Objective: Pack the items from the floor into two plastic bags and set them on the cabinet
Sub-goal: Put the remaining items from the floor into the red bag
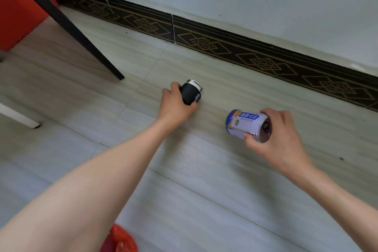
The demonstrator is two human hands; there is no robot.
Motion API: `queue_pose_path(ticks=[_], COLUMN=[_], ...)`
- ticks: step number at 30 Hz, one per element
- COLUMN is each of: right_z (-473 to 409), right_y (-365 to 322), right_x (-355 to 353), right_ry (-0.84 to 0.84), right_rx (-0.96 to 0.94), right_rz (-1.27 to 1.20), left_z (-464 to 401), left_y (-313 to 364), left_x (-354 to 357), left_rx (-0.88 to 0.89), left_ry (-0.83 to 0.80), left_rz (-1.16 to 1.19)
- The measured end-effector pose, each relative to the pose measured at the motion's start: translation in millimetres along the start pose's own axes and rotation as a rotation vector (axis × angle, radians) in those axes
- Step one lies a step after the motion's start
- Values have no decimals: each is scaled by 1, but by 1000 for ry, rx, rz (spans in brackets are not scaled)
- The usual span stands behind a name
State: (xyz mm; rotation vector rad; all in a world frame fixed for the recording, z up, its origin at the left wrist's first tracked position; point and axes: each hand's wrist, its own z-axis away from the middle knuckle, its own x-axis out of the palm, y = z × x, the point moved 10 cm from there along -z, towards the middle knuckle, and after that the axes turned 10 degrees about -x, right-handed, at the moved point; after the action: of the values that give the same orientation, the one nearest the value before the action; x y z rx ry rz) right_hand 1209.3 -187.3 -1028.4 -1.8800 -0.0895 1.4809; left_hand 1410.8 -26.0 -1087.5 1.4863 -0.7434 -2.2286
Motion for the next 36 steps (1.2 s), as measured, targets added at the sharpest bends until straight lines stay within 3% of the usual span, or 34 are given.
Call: queue_pose_path(ticks=[4, 11, 20, 27, 36], right_z=[21, 74, 153, 189, 214], right_y=[-28, -133, -274, -318, -342], right_x=[11, 49, 56, 106, 180], right_ry=[-16, -187, -432, -584, -777], right_rx=[-54, -229, -416, -348, -269], right_rz=[-43, -146, -178, -247, -325], left_z=[32, 107, 260, 294, 279], left_y=[-19, -81, -198, -305, -323], left_x=[-29, -136, -269, -280, -246], left_rx=[24, 76, -89, -325, -314], left_ry=[23, 90, 135, 178, 206], left_rz=[116, 72, -33, -52, 105])
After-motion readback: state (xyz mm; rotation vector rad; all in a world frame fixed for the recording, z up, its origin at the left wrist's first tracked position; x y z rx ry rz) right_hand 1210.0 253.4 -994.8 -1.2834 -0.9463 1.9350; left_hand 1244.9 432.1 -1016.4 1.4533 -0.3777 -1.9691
